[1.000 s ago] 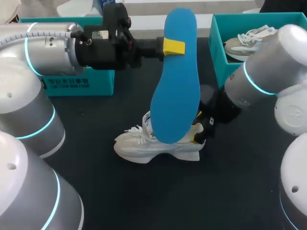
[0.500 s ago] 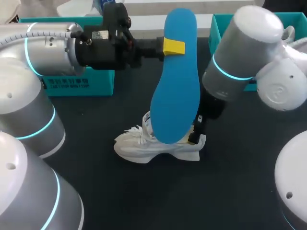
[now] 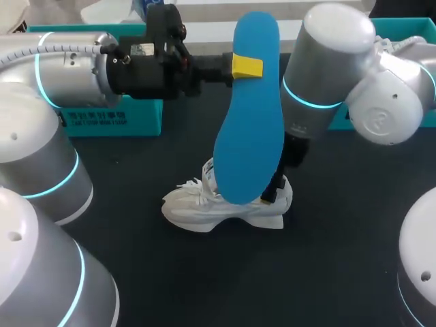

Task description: Take the shoe out of the shoebox, open the shoe tongue, remove and reinsert the insole, then place the shoe into the shoebox

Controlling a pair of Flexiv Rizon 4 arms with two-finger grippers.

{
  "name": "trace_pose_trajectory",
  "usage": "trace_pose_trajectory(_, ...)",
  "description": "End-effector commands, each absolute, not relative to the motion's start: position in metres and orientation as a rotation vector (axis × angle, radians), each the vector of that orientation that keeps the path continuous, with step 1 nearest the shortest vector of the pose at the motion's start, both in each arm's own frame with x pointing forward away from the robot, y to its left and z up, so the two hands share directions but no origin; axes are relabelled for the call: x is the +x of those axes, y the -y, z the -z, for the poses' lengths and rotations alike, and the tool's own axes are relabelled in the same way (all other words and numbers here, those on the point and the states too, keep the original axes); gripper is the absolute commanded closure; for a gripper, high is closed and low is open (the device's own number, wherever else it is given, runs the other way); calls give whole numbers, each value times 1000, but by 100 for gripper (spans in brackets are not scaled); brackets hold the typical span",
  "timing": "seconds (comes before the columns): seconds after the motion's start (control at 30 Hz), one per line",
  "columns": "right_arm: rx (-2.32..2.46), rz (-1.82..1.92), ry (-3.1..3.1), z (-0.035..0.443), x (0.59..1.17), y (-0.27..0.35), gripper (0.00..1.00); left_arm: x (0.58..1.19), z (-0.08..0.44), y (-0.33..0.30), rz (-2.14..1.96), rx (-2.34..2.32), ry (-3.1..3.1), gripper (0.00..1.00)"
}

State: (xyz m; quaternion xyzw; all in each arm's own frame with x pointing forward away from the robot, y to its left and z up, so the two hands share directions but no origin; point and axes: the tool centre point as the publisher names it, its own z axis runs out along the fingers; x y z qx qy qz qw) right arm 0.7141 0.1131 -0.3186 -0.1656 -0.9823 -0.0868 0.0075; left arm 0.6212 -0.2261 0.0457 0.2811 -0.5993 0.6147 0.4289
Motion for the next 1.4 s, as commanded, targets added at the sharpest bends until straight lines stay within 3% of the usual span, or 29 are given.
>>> trace_pose_trajectory(0.03, -518, 283, 3073, 322, 712, -112, 0, 621, -45, 227, -1534, 702, 1497, 100)
trace_pose_trajectory(0.63, -482, 234, 3111, 319, 733, -121, 0, 621, -45, 227, -1534, 702, 1497, 100)
trace_pose_trajectory(1.23, -274, 164, 3123, 379, 775, -148, 0, 621, -45, 227, -1534, 702, 1497, 100)
trace_pose_trajectory(1.27, -277, 157, 3117, 381, 774, -148, 2, 621, -45, 227, -1534, 702, 1497, 100)
trace_pose_trajectory(1.3, -270, 145, 3109, 383, 774, -149, 13, 621, -45, 227, -1534, 702, 1497, 100)
trace_pose_trajectory(1.33, -268, 150, 3105, 386, 773, -150, 39, 621, -45, 227, -1534, 702, 1497, 100)
trace_pose_trajectory(1.37, -273, 154, 3098, 388, 772, -150, 51, 621, -45, 227, -1534, 702, 1497, 100)
trace_pose_trajectory(1.4, -275, 156, 3097, 389, 772, -150, 51, 621, -45, 227, -1534, 702, 1497, 100)
